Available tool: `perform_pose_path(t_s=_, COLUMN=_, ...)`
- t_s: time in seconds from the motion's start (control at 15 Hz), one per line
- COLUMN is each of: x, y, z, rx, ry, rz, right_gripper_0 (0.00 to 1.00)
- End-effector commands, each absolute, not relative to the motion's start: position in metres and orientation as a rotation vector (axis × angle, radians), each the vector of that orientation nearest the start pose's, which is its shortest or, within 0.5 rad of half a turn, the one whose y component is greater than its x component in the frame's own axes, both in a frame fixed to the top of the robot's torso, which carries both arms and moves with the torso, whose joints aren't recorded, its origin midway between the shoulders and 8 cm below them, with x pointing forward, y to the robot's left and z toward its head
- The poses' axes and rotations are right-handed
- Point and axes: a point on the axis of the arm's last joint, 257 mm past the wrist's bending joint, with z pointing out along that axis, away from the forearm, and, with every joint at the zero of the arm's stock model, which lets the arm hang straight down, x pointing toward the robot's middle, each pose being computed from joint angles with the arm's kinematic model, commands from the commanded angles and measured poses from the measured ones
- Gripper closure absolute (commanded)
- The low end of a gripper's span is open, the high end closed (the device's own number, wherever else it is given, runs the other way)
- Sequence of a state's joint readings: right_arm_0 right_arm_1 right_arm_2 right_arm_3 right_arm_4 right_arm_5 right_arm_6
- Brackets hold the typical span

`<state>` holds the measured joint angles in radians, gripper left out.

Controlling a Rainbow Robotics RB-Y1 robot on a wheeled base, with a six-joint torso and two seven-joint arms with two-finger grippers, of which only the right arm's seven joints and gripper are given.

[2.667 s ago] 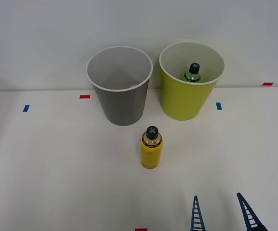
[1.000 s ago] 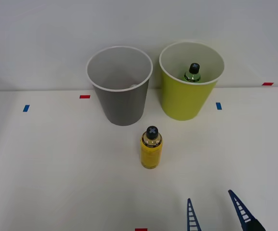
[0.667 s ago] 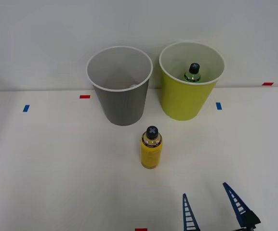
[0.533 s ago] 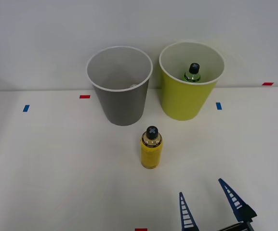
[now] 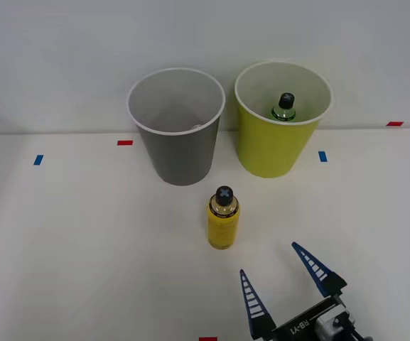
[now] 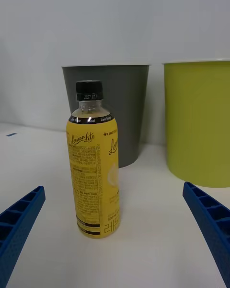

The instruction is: Put cans in the gray bin, plastic bottles in the light green bin

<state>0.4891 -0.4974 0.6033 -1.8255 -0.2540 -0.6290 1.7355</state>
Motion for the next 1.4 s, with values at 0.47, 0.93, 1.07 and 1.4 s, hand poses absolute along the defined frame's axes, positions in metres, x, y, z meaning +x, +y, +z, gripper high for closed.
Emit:
perform_pose_path(t_s=0.47, x=0.370, y=-0.059, z=-0.227, rx=-0.486, ry=1.366, rz=0.373, right_gripper_0=0.00)
perform_pose_path(t_s=0.93, x=0.393, y=-0.030, z=-0.224, rx=-0.434, ry=1.372, rz=0.409, right_gripper_0=0.00)
perform_pose_path(t_s=1.07, x=0.404, y=-0.025, z=-0.223, rx=-0.410, ry=1.367, rz=0.411, right_gripper_0=0.00)
perform_pose_path(t_s=1.4, x=0.414, y=-0.025, z=-0.215, rx=-0.436, ry=1.349, rz=0.374, right_gripper_0=0.00)
